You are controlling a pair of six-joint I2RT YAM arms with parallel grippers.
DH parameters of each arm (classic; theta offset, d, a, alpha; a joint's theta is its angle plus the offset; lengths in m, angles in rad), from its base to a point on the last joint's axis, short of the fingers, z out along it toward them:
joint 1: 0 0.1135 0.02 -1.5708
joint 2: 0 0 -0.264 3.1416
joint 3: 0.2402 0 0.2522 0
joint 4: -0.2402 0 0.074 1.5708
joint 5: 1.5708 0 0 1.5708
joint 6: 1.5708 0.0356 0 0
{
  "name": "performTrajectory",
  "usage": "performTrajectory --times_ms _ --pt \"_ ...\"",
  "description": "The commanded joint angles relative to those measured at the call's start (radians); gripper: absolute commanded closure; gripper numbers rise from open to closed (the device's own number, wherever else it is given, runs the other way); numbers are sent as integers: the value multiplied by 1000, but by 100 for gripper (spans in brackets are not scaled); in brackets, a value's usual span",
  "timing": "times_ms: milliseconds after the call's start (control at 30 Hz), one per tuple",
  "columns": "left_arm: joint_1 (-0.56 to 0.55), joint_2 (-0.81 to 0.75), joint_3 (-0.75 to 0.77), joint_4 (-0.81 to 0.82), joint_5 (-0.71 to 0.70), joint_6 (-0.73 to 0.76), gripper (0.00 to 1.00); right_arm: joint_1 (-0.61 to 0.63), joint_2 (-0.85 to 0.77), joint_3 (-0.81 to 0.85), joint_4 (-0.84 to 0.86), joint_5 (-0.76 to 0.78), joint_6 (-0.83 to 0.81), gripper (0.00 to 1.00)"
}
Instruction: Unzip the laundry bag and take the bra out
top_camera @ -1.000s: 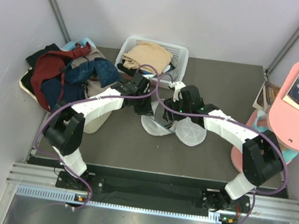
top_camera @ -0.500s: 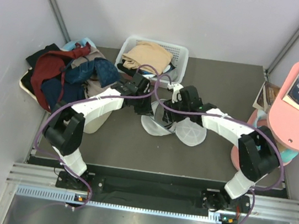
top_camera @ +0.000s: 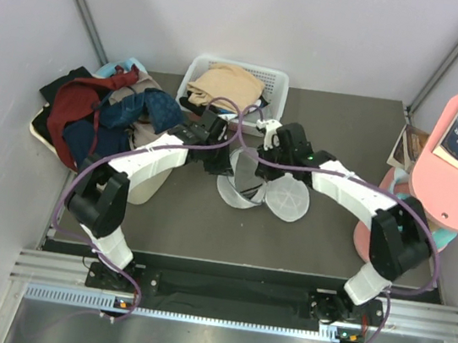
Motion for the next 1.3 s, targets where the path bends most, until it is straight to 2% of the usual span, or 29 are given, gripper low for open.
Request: performTrajectory --times_ms 0,233,367,433,567,667,700,733,767,800,833,967,1100,1267 --pt "29 -10 14 29 -11 -7 100 -11 -199 69 -65 7 -11 100" --pt "40 7 21 24 -13 2 100 -88 -375 50 -165 59 36 100" --pt "40 21 27 29 7 7 100 -175 -470 1 -104 -36 120 100" --pt "40 24 31 59 43 7 100 -197 -472 -16 -64 -101 133 100" --pt "33 21 53 98 77 -7 100 -197 -454 -42 -15 -137 182 100" --pt "32 18 76 93 84 5 86 -198 -458 -50 54 -146 231 100" --pt "32 15 76 95 88 10 72 -198 -458 -48 67 -148 239 100" --pt "32 -2 74 99 94 16 42 -198 -451 -43 74 -146 242 100" --pt "33 -13 71 102 97 18 29 -198 -448 -28 75 -146 243 100" --pt "33 -27 62 114 102 21 22 -200 -442 -22 72 -154 243 100" --pt "33 -63 57 124 107 33 11 -203 -435 -16 70 -160 239 100" --pt "35 -168 15 145 113 90 2 -214 -445 21 55 -191 239 100" --pt "35 -280 -25 139 140 152 1 -234 -446 87 -3 -226 230 100" --pt "35 -363 -64 231 240 200 1 -247 -435 173 -40 -287 217 100"
